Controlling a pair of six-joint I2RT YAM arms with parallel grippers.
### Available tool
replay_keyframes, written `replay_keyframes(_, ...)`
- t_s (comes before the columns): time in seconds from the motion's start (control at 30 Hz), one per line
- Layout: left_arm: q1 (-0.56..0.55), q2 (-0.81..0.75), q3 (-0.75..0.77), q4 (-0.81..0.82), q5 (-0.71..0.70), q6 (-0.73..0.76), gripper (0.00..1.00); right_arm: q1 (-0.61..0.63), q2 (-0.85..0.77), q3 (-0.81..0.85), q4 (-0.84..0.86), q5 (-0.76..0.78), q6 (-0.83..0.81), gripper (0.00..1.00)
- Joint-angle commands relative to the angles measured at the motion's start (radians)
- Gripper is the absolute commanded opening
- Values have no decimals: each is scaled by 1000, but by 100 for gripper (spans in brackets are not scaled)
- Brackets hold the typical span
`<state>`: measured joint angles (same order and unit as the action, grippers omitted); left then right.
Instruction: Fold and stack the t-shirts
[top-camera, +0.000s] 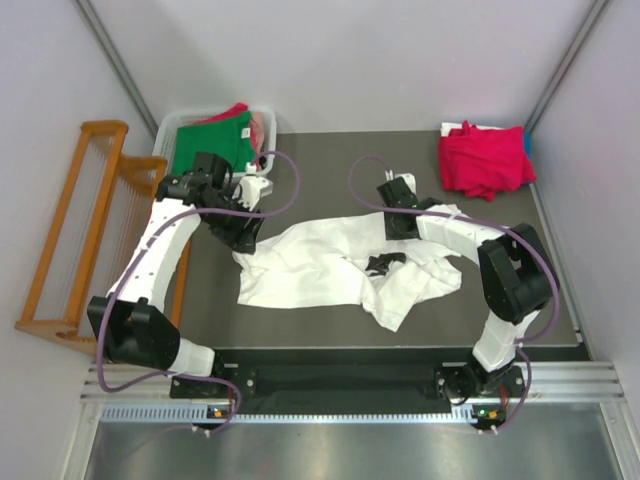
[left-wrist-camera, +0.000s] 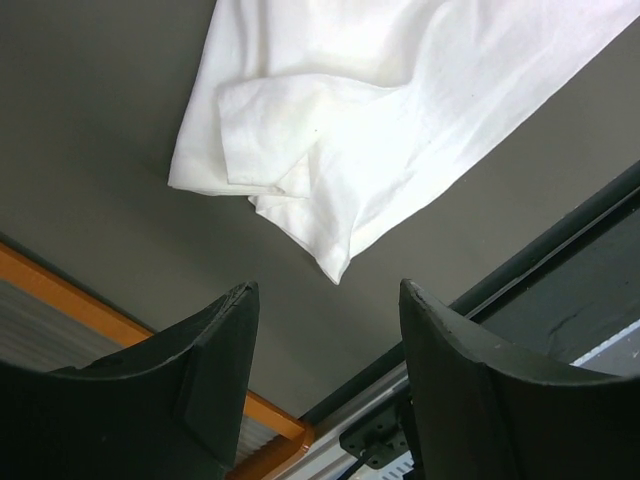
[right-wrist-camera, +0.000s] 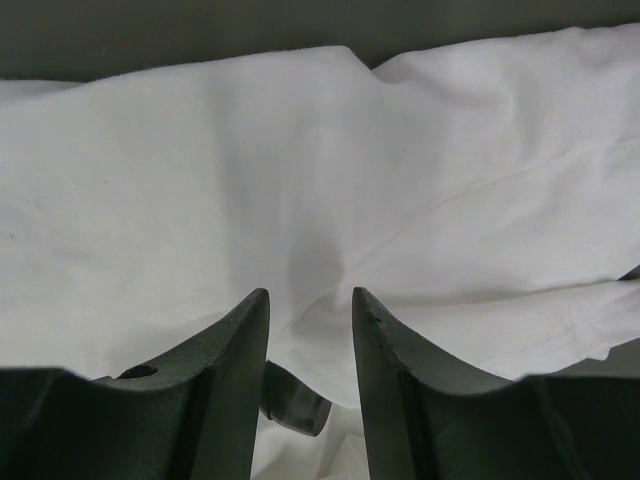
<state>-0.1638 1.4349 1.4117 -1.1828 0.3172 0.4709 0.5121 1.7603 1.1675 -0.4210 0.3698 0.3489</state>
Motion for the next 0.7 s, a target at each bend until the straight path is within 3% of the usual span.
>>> replay_keyframes(0.0, -8, -24, 32, 0, 16, 25, 63, -9, -53, 31, 8, 20, 2, 40)
replay_keyframes(0.2, -32, 4, -22, 97, -17, -54, 62, -9, -51, 26, 13, 27, 4, 39)
replay_keyframes(0.33, -45, 39, -77, 181, -61, -150, 67, -9, -59, 31, 22, 27, 5, 40)
replay_keyframes(0.47, -33, 220, -117, 296, -266, -169, 67, -4, -68, 35, 39, -5, 10, 40)
replay_keyframes(0.67, -23, 433, -34, 334, -254, -155, 59, 11, -74, 37, 24, 12, 10, 40)
